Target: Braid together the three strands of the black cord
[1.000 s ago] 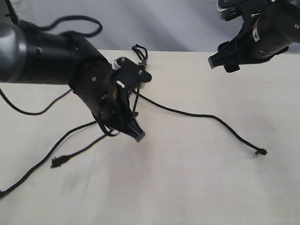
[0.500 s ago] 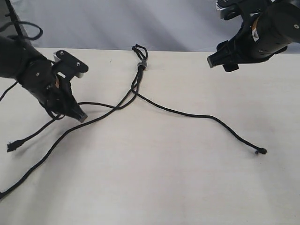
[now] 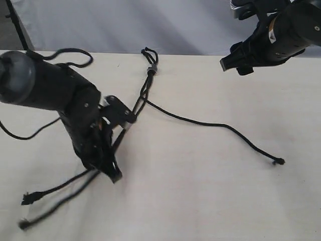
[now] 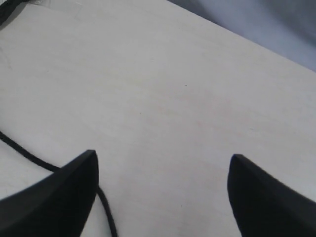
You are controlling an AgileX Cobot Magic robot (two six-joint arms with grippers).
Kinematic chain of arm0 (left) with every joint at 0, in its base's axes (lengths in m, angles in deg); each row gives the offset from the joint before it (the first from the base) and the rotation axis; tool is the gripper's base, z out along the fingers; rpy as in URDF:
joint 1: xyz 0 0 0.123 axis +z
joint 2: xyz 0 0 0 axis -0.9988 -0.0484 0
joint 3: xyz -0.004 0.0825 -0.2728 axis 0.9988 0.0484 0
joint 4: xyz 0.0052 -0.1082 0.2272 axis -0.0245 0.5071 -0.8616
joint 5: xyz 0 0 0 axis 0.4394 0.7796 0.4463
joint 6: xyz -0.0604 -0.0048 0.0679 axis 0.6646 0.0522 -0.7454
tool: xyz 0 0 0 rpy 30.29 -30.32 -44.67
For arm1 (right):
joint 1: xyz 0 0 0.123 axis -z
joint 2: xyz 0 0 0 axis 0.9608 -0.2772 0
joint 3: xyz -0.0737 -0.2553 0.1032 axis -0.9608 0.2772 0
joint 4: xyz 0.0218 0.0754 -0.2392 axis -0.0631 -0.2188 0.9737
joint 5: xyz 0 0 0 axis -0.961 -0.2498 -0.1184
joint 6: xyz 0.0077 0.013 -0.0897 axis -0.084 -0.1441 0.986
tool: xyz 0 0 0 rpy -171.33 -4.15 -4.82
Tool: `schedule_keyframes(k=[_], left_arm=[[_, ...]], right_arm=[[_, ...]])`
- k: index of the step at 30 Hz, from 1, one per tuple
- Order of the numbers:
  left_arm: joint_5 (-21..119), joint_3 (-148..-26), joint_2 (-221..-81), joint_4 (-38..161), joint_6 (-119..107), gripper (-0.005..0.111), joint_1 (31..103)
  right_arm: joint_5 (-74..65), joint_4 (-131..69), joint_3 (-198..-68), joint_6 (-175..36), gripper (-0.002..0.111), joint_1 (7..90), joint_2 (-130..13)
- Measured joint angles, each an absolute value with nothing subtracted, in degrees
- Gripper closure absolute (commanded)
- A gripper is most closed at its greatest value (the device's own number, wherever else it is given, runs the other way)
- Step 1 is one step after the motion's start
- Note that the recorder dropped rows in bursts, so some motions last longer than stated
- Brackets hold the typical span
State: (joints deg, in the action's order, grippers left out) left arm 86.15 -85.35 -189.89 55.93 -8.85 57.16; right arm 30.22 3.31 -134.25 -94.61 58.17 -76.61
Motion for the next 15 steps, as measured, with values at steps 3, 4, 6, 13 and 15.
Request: schedule_keyframes(k=[3, 4, 6, 13, 15], left_arm=[[82.9, -84.8, -188.6, 53.7, -8.4, 0.107, 52.4], [81.9, -84.5, -187.7, 52.0, -6.0, 0.107, 52.1], [80.8, -84.3, -185.1, 47.7, -0.3, 0.107, 53.0], [79.2, -84.3, -177.4, 38.3, 12.0, 0.107, 64.3], [79.3, -84.3, -177.5, 38.1, 12.3, 0.107, 67.0]], right_arm=[[30.0, 3.3, -134.2, -94.6, 0.039, 58.2, -76.6], [30.0, 3.3, -134.2, -94.6, 0.039, 58.2, -76.6], [30.0, 3.3, -134.2, -94.6, 0.039, 58.2, -76.6], [29.3, 3.3, -134.2, -94.6, 0.039, 58.2, -76.6], [28.7, 3.3, -134.2, -94.6, 0.039, 58.2, -76.6]])
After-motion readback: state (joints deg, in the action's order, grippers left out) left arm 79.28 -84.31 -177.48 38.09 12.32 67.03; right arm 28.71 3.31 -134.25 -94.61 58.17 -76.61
